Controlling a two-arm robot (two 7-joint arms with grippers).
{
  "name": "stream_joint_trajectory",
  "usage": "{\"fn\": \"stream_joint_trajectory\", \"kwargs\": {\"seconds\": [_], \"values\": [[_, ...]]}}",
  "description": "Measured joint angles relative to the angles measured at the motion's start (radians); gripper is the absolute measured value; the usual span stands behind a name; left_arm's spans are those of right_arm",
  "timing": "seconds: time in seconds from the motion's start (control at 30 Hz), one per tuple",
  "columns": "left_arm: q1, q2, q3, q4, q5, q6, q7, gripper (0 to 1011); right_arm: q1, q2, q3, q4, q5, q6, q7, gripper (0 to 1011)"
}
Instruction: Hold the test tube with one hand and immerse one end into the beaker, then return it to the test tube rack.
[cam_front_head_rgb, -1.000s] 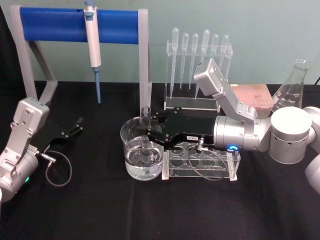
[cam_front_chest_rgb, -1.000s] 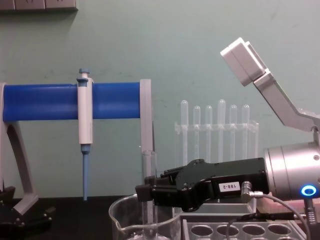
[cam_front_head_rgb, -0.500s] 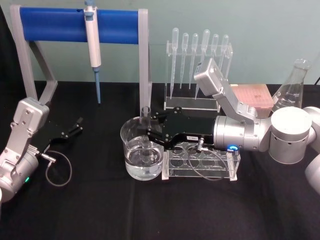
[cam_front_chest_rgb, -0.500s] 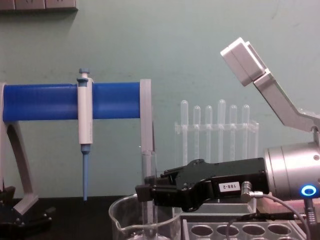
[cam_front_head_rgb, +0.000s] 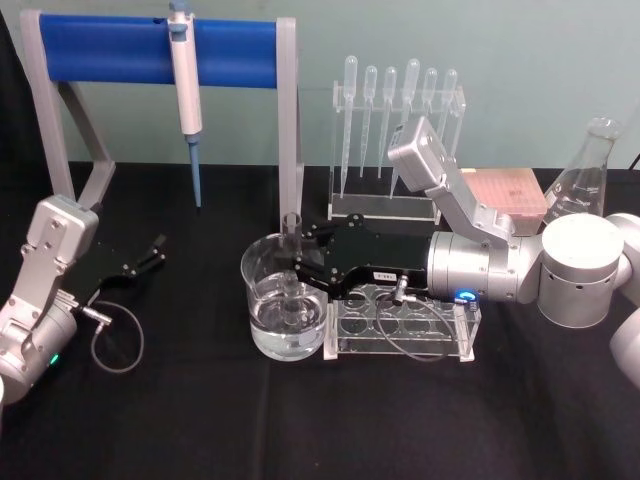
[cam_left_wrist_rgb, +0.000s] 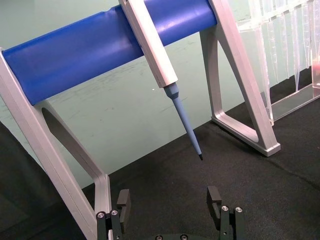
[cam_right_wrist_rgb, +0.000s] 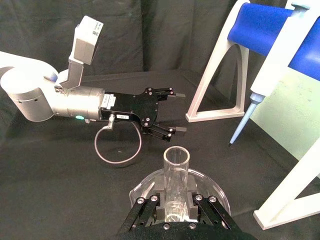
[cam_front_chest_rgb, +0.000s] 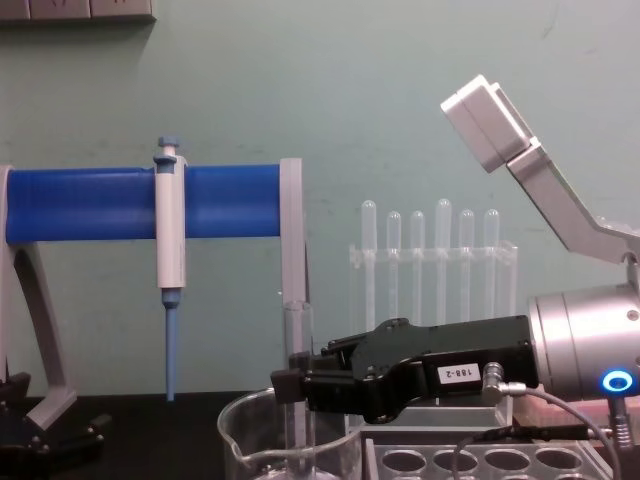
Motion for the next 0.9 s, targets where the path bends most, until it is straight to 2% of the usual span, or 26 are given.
{"fn": "stream_joint_trajectory", "kwargs": {"seconds": [0.9], "values": [[0.000,0.000,0.000,0.000,0.000,0.000,0.000,1000,0.000,0.000,0.000,0.000,0.000,0.000,0.000,246]]}}
